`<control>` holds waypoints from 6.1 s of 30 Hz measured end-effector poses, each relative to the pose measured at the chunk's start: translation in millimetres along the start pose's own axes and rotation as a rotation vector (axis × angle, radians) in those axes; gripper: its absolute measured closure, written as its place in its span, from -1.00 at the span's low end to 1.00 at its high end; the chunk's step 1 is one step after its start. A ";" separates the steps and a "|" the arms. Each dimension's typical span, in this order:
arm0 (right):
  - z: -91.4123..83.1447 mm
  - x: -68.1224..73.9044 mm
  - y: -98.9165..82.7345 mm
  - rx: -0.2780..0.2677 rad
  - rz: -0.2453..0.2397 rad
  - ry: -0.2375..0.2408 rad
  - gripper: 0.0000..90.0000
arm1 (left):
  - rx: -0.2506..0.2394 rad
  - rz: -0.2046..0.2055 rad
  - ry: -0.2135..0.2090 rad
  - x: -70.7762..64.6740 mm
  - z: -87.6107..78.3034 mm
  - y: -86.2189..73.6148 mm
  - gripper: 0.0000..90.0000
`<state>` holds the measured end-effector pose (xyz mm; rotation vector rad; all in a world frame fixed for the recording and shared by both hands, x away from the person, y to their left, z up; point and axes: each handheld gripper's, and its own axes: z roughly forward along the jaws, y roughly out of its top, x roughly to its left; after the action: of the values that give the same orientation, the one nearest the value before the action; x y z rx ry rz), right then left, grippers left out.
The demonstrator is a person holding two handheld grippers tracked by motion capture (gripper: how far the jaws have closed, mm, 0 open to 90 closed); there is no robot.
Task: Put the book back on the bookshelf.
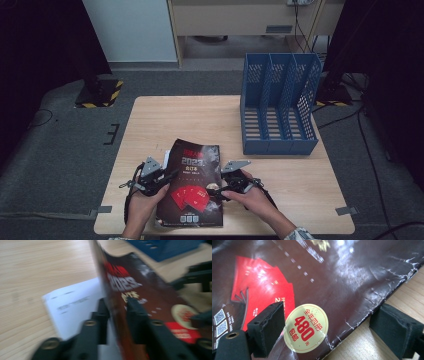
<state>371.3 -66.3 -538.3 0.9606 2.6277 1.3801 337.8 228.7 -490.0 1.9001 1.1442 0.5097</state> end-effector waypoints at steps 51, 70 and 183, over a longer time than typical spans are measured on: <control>16.0 17.4 27.5 0.041 -0.019 0.021 -0.38 | 0.190 0.009 0.016 14.2 24.0 -28.2 -0.34; 40.6 28.6 42.2 0.118 -0.014 0.009 -0.42 | 0.192 -0.013 0.005 14.0 25.3 -26.9 -0.43; -38.8 6.7 110.5 -0.186 -0.140 -0.059 0.93 | 0.181 -0.060 -0.263 1.4 39.0 -13.2 -0.36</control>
<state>410.9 -45.1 -429.9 0.7671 2.4201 1.5047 358.5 215.5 -522.9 2.0093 1.0982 0.1196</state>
